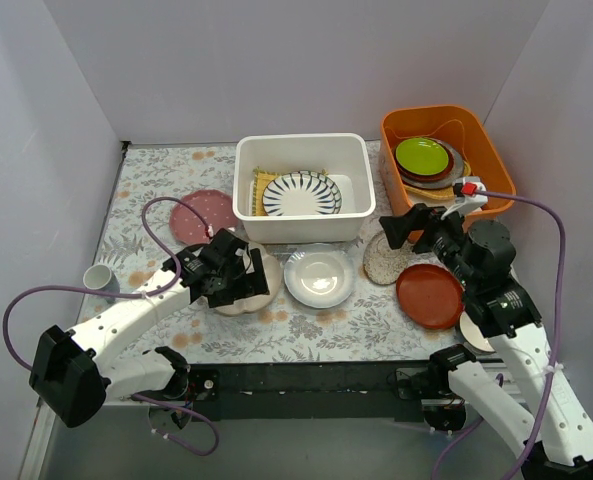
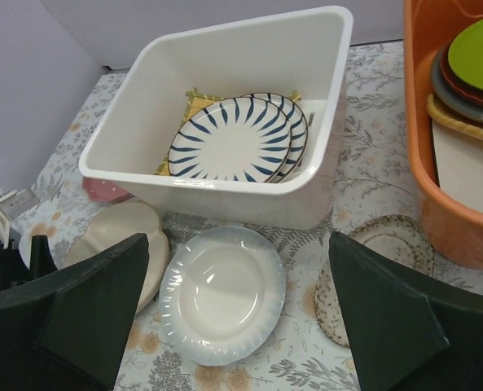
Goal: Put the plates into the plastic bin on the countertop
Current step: Pick up the plate at the center of the board.
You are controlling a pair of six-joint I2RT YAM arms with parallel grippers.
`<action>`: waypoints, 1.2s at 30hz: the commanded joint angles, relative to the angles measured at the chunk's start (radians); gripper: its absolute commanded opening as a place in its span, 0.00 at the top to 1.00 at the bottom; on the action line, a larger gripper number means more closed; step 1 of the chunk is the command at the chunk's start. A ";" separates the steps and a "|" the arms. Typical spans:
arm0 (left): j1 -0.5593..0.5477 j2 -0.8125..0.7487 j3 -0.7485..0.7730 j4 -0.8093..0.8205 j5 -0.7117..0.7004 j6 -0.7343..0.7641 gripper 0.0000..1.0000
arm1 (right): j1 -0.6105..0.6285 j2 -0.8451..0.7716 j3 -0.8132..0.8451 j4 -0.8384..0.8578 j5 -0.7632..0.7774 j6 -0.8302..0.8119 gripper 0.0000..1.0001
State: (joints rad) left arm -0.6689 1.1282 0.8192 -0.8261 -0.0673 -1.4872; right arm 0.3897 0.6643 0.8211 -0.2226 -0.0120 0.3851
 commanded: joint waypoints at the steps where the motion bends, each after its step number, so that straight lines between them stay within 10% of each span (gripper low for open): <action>1: 0.002 -0.015 0.047 0.110 0.109 0.050 0.02 | -0.002 0.050 0.079 -0.254 0.060 -0.011 0.02; 36: -0.255 0.282 0.252 0.383 0.152 -0.015 0.02 | -0.002 -0.108 -0.375 -0.281 -0.221 0.139 0.02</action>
State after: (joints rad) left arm -0.9195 1.4425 1.0374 -0.4404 0.1184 -1.4990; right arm 0.3882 0.5617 0.4843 -0.5640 -0.1581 0.4938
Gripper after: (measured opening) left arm 0.982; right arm 0.969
